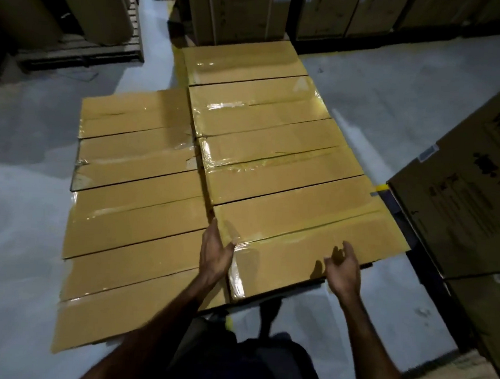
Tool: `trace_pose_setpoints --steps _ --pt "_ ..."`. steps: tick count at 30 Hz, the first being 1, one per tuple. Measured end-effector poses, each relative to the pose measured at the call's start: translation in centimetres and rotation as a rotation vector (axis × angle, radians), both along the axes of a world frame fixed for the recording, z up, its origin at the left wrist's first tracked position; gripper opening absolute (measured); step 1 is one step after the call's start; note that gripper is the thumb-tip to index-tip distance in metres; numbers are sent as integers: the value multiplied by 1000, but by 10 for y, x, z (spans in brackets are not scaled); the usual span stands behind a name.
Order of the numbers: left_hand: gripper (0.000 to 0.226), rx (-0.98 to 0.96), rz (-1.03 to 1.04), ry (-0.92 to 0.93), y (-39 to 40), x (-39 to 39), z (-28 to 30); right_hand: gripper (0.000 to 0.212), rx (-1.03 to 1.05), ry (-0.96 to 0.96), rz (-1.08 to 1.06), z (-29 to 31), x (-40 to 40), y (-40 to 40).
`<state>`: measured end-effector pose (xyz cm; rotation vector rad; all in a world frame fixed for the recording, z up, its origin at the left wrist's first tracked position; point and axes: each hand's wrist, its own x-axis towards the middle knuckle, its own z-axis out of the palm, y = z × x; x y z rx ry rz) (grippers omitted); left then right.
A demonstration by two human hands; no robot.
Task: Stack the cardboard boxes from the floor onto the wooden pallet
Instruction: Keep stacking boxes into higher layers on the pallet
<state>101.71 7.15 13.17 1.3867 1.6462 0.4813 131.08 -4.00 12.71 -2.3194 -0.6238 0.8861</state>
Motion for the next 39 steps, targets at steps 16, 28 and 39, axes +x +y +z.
trace_pose_setpoints --steps 16,28,39 --pt "76 -11 -137 -156 -67 -104 24 62 268 151 -80 60 -204 -33" --pt "67 141 167 -187 -126 -229 89 52 386 337 67 105 -324 -36" --pt "63 246 442 -220 -172 -394 113 53 358 339 474 121 -478 -34"
